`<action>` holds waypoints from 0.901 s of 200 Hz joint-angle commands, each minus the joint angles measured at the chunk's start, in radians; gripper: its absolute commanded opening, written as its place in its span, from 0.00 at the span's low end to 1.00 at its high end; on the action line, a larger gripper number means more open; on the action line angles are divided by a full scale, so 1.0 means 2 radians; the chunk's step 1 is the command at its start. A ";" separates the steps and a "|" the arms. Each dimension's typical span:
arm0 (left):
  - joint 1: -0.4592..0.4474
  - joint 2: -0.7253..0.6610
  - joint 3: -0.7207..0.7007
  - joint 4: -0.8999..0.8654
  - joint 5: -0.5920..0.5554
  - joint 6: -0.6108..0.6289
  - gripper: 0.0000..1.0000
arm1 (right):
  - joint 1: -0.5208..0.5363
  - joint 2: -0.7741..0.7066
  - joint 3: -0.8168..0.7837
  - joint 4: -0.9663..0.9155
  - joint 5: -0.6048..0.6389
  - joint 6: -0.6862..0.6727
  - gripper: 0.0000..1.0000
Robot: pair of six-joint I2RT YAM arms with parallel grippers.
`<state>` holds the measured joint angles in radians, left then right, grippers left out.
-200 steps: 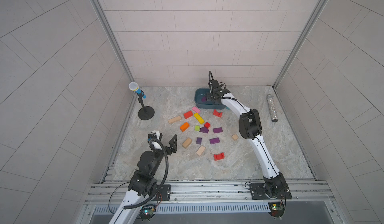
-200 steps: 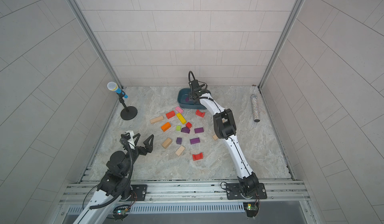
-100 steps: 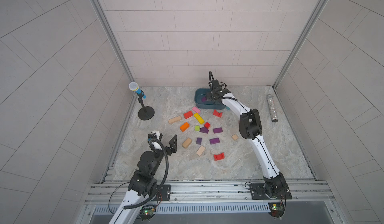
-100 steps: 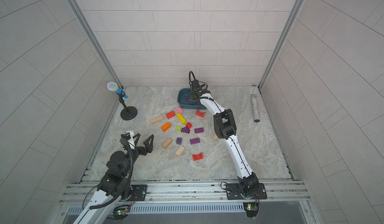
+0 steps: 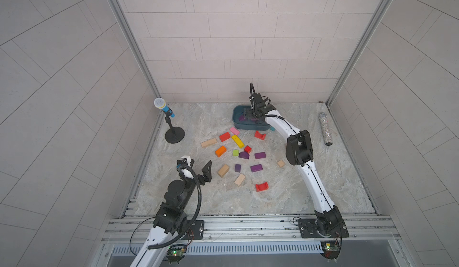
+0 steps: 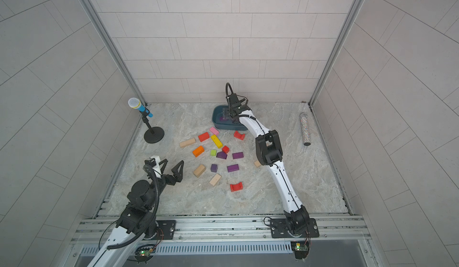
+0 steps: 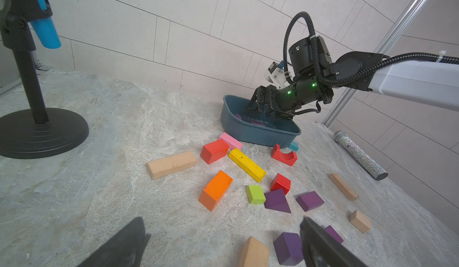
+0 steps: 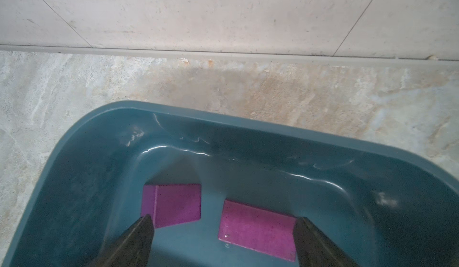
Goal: Pick purple bricks into the storage bin
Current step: Place the building block in the storage box, then pick up the building block from the center of the board.
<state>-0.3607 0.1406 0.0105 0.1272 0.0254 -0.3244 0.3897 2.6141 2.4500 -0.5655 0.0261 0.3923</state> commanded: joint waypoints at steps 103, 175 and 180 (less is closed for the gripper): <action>-0.002 0.001 -0.011 0.015 -0.002 -0.003 1.00 | 0.056 -0.340 -0.459 0.161 0.022 -0.048 0.97; -0.002 0.005 -0.011 0.017 -0.001 -0.003 1.00 | 0.085 -0.462 -0.667 0.191 0.044 -0.017 0.97; -0.002 0.005 -0.010 0.017 0.000 -0.002 1.00 | 0.085 -0.471 -0.678 0.197 0.040 -0.012 0.97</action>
<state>-0.3607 0.1471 0.0105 0.1303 0.0223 -0.3248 0.5419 1.7702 1.1442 -0.2085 0.0731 0.3317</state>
